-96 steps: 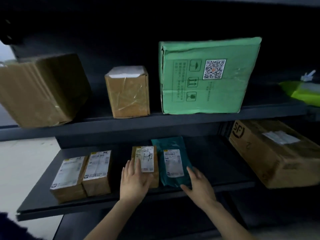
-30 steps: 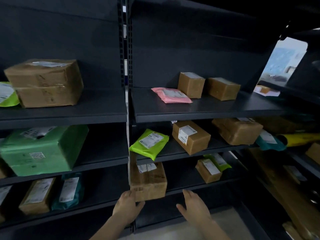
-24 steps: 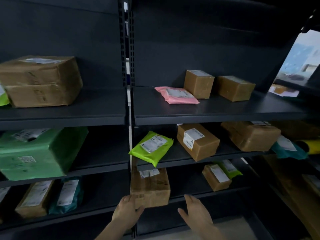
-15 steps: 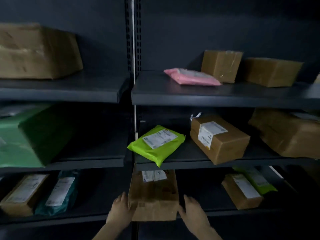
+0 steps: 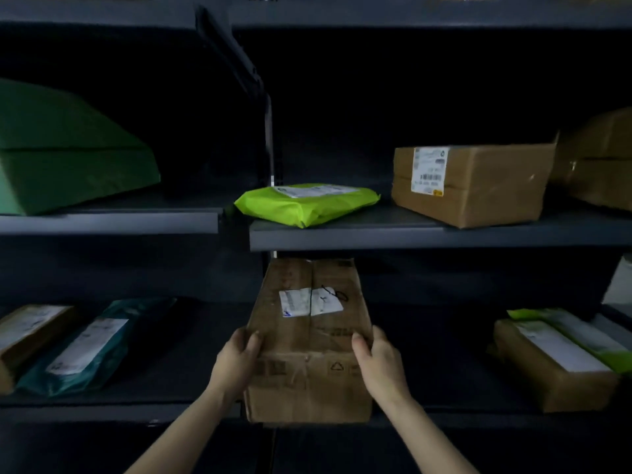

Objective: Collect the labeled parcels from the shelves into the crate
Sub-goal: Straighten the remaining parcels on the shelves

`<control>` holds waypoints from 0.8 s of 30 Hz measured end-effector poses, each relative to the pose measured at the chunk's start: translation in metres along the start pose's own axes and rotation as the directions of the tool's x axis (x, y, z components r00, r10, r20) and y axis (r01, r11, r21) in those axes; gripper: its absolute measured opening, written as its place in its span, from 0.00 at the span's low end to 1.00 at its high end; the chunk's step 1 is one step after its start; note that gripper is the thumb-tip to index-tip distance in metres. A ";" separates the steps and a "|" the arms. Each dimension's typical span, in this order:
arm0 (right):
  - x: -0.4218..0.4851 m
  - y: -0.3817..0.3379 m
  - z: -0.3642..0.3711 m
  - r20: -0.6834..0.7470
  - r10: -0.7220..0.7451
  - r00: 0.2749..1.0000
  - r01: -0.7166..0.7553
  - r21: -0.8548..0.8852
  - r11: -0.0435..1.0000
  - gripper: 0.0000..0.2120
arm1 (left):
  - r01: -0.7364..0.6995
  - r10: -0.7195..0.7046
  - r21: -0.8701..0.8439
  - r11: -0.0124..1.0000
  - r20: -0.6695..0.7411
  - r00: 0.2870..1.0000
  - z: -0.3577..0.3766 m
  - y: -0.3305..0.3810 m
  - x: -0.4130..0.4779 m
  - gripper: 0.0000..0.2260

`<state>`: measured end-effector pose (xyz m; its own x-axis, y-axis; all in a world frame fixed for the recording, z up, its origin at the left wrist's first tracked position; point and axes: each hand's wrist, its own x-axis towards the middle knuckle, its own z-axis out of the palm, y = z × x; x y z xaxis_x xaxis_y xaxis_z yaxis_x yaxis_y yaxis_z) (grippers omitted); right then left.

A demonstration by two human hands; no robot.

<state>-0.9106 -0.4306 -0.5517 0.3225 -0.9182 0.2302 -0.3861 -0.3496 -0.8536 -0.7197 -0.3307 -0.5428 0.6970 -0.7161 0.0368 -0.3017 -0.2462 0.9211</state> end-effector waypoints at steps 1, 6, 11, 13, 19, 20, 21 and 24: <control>-0.005 0.005 0.000 -0.015 -0.032 0.999 0.033 0.004 0.999 0.15 | -0.036 0.036 0.002 0.999 -0.011 0.999 0.001 -0.004 -0.005 0.18; -0.033 0.022 -0.001 -0.094 -0.155 0.983 0.153 -0.034 0.988 0.22 | -0.170 0.168 -0.039 0.985 -0.045 0.985 0.005 -0.022 -0.033 0.20; -0.040 0.025 -0.013 -0.105 -0.146 0.984 0.139 -0.066 0.988 0.21 | -0.148 0.152 -0.091 0.985 0.045 0.987 0.007 -0.020 -0.041 0.22; -0.038 0.025 -0.020 -0.088 -0.109 0.990 0.100 -0.107 0.989 0.23 | -0.128 0.137 -0.107 0.986 0.079 0.987 0.008 -0.016 -0.042 0.22; -0.031 0.021 -0.040 -0.023 -0.062 0.998 0.059 -0.107 0.992 0.19 | -0.080 0.100 -0.121 0.989 0.164 0.981 0.016 -0.004 -0.036 0.23; -0.029 0.020 -0.043 0.000 -0.051 0.999 0.051 -0.093 0.994 0.19 | -0.079 0.098 -0.116 0.990 0.167 0.981 0.018 -0.002 -0.036 0.22; -0.028 0.019 -0.045 0.022 -0.040 0.999 0.041 -0.082 0.996 0.19 | -0.081 0.098 -0.107 0.991 0.167 0.981 0.019 0.000 -0.035 0.22; -0.020 0.021 -0.051 0.056 -0.021 0.998 0.024 -0.069 0.997 0.19 | -0.078 0.086 -0.059 0.995 0.160 0.983 0.022 0.005 -0.033 0.22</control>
<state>-0.9693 -0.4289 -0.5503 0.3783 -0.8989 0.2212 -0.4367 -0.3840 -0.8135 -0.7583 -0.3229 -0.5477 0.5553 -0.8299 0.0536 -0.3157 -0.1507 0.9368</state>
